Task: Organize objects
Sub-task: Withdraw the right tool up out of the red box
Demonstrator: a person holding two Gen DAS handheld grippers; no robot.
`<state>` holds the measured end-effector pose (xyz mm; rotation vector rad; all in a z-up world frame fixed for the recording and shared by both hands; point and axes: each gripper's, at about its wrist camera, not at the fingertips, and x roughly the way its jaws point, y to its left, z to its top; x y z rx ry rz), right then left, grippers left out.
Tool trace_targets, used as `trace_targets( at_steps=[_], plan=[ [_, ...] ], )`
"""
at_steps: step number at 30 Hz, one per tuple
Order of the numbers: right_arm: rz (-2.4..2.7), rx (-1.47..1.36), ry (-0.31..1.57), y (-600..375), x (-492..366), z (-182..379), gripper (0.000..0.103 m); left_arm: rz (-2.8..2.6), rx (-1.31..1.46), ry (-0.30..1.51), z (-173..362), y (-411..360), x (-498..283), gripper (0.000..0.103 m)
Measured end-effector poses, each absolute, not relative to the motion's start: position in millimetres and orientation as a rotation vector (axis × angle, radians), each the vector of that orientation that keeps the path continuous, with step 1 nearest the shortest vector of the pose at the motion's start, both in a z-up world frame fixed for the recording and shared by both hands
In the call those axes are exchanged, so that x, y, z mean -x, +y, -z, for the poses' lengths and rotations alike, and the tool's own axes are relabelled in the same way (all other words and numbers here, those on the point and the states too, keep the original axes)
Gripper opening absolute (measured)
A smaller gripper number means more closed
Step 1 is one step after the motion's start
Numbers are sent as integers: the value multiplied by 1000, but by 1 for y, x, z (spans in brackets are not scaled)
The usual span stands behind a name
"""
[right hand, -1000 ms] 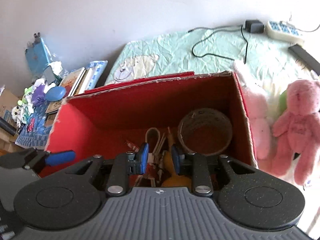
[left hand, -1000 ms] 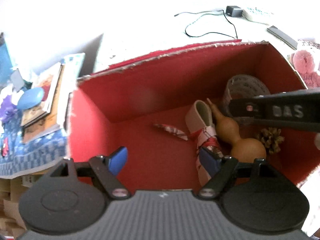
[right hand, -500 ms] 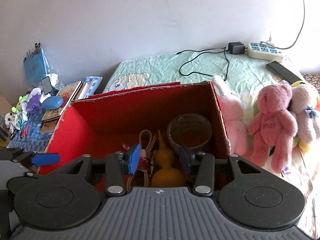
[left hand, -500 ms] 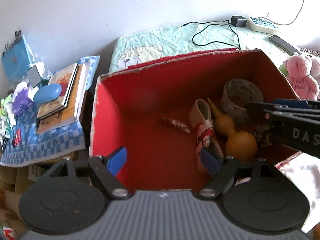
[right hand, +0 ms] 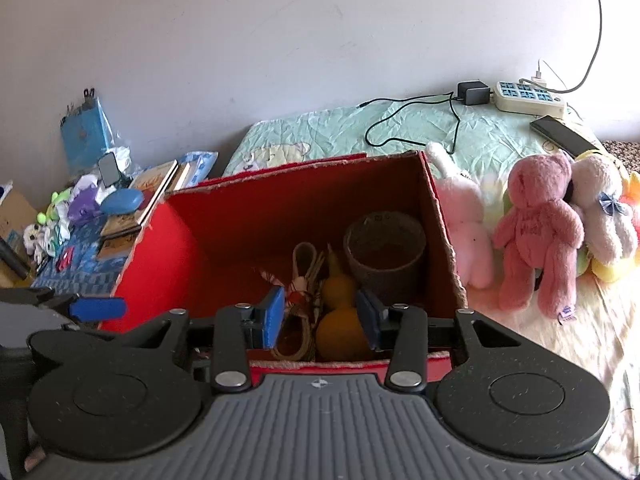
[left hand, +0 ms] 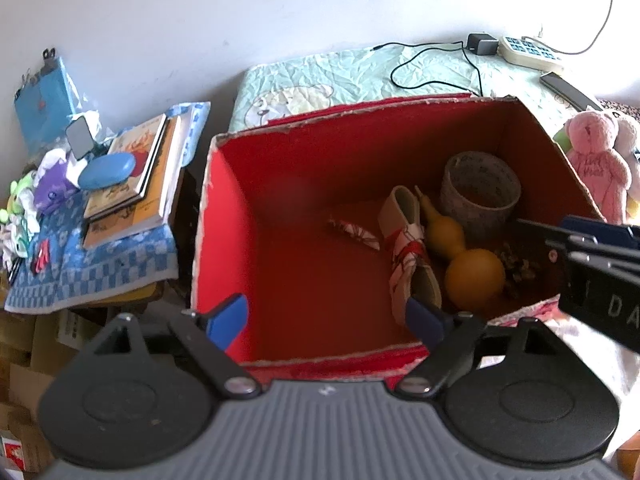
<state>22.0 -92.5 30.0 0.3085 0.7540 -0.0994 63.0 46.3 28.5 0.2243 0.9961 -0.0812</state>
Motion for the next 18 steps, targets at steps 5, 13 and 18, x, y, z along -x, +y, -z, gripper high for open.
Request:
trace_targets(
  at_steps=[5,13,18],
  plan=[
    [67,-298,769,-100,-19,-33,38,53,-214,992,-34,42,-57,88],
    [3,-275,757,-116,-13,-36,25,-2,-164,1014,-37,32,-55,88],
    [-51,-281,755,-126,-7,-34,25,-41,-156,1017,-39,20,-50,88]
  ],
)
